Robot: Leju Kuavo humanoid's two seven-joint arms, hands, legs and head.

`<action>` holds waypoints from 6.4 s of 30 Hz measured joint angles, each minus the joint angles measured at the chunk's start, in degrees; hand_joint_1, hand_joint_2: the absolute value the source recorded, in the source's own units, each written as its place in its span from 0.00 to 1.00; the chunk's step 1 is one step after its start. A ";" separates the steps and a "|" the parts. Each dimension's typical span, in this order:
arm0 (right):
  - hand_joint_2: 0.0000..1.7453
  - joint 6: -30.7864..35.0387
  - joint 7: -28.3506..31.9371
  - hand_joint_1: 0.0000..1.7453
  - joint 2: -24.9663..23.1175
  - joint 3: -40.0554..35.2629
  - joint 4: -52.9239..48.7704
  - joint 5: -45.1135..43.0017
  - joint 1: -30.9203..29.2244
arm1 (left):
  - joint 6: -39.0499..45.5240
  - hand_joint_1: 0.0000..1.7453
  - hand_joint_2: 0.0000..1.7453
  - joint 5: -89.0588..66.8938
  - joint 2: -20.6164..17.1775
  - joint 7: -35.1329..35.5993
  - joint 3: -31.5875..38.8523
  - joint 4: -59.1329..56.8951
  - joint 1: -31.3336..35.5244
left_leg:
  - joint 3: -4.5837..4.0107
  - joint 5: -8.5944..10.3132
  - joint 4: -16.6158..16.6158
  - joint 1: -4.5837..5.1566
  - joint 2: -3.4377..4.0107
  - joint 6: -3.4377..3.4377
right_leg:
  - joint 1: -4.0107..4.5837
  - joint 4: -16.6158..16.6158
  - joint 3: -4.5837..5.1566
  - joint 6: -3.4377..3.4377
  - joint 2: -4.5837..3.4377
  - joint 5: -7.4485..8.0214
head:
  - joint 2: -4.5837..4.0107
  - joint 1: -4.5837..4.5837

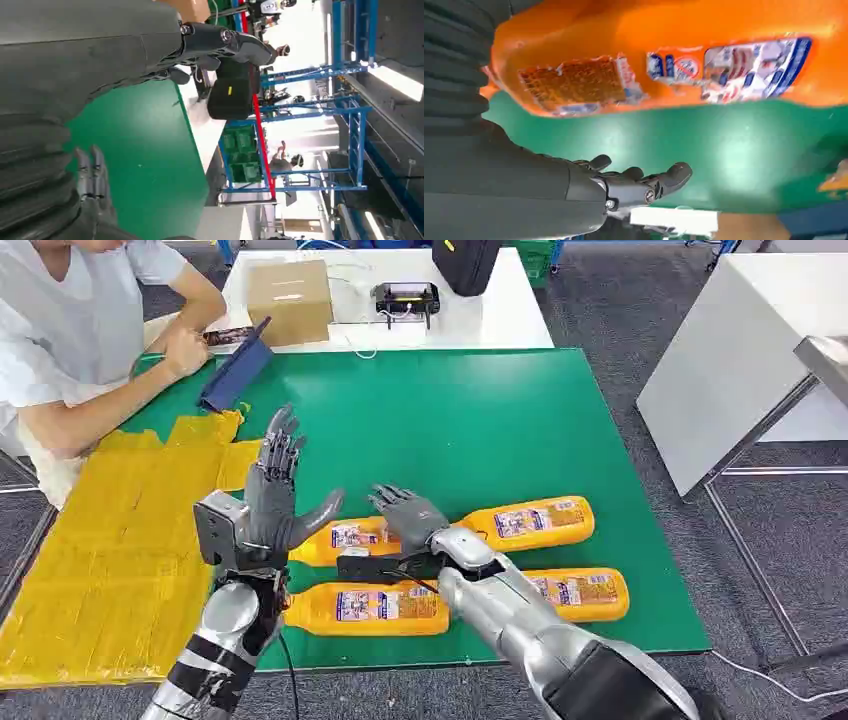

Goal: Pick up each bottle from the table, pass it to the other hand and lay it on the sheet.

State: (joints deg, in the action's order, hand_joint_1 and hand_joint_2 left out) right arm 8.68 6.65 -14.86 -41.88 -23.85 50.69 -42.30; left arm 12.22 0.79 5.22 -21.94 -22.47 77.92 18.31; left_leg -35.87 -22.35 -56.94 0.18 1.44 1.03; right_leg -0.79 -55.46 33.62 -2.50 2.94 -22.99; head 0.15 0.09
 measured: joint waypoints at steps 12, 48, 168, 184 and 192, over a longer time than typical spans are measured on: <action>1.00 -0.87 0.68 0.00 -1.16 -0.15 1.46 0.39 0.24 | 0.00 0.00 1.00 0.39 0.31 -0.33 -0.87 -1.25 0.28 | -0.01 0.00 0.00 0.00 0.00 0.00 | 0.00 0.00 0.02 0.00 0.00 0.00 | 0.00 0.00; 1.00 -7.52 -16.11 1.00 0.37 -6.14 6.23 9.79 -0.28 | 3.74 0.00 1.00 -3.21 1.88 -1.77 -5.27 -2.99 1.48 | 0.33 0.04 0.00 0.01 -0.03 0.05 | -0.03 0.05 -0.30 -0.06 0.00 0.06 | 0.00 -0.02; 1.00 18.12 13.38 0.00 2.97 -2.53 -31.31 -18.43 23.88 | 12.57 1.00 1.00 -20.18 -4.70 -0.65 -3.04 9.44 -5.60 | -0.50 0.17 0.01 0.04 -0.27 0.03 | -0.01 -0.06 0.46 -0.05 0.29 0.05 | 0.00 0.24; 1.00 21.27 10.18 0.00 7.28 0.53 -52.30 -8.67 32.42 | 22.77 1.00 1.00 -69.53 -6.66 18.11 2.16 9.12 -0.16 | -0.50 0.17 0.01 0.05 -0.27 0.03 | -0.01 -0.06 0.50 -0.05 0.29 0.05 | 0.00 0.24; 1.00 16.99 8.68 0.00 9.60 -0.74 -63.95 -4.27 34.70 | 8.39 1.00 1.00 -90.38 -12.82 40.47 -2.37 -5.40 14.69 | -0.51 0.33 0.01 -0.01 -0.30 -0.05 | 0.02 -0.08 0.52 0.07 0.28 0.23 | 0.00 0.26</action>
State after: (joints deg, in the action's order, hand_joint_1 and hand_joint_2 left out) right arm 25.67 15.33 -5.27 -42.62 -87.80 46.42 -7.60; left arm 20.60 -89.59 -7.59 18.53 -24.84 72.52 33.00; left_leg -36.38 -22.02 -56.93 0.18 1.14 0.98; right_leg -0.77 -55.54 34.13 -2.43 3.22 -22.76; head 0.15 0.35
